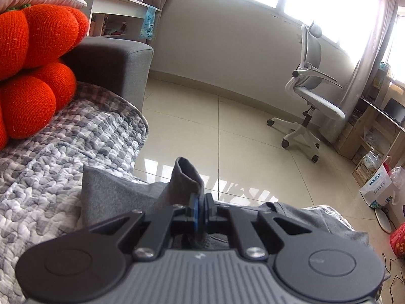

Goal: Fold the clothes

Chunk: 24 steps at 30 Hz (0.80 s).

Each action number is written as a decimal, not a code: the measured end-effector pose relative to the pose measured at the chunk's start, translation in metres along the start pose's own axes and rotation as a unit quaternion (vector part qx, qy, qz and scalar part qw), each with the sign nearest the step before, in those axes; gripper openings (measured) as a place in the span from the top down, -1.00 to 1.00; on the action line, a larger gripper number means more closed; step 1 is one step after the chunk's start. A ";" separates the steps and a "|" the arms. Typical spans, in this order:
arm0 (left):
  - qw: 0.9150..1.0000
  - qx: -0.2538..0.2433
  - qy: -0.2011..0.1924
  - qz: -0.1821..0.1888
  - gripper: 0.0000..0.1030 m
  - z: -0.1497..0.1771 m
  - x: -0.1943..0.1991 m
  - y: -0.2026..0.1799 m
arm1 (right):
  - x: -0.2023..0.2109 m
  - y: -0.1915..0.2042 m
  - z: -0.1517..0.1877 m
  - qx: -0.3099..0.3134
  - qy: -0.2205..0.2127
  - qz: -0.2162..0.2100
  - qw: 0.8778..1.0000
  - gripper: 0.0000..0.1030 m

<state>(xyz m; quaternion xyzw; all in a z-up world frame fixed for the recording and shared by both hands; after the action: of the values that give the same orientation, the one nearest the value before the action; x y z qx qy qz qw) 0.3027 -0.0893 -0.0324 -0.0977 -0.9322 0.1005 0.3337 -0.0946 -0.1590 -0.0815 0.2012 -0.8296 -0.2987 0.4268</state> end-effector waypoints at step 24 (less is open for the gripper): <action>0.994 0.100 0.009 0.051 0.34 -0.002 0.113 0.085 | -0.019 -0.016 0.008 0.036 0.064 0.073 0.995 0.81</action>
<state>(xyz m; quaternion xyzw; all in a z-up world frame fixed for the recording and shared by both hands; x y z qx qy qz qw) 0.2279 0.0204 0.0160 -0.1123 -0.9084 0.2092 0.3441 -0.0893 -0.1572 -0.1065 0.1735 -0.8233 -0.2232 0.4922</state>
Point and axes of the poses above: each gripper's, at about its wrist camera, not at the fingertips, and x roughly against the way its jaws point, y to its left, z to its underside, the point moved 5 cm from there along -x, roughly the way its jaws point, and after that the axes turned 3 degrees about y, right-handed, at the moved point
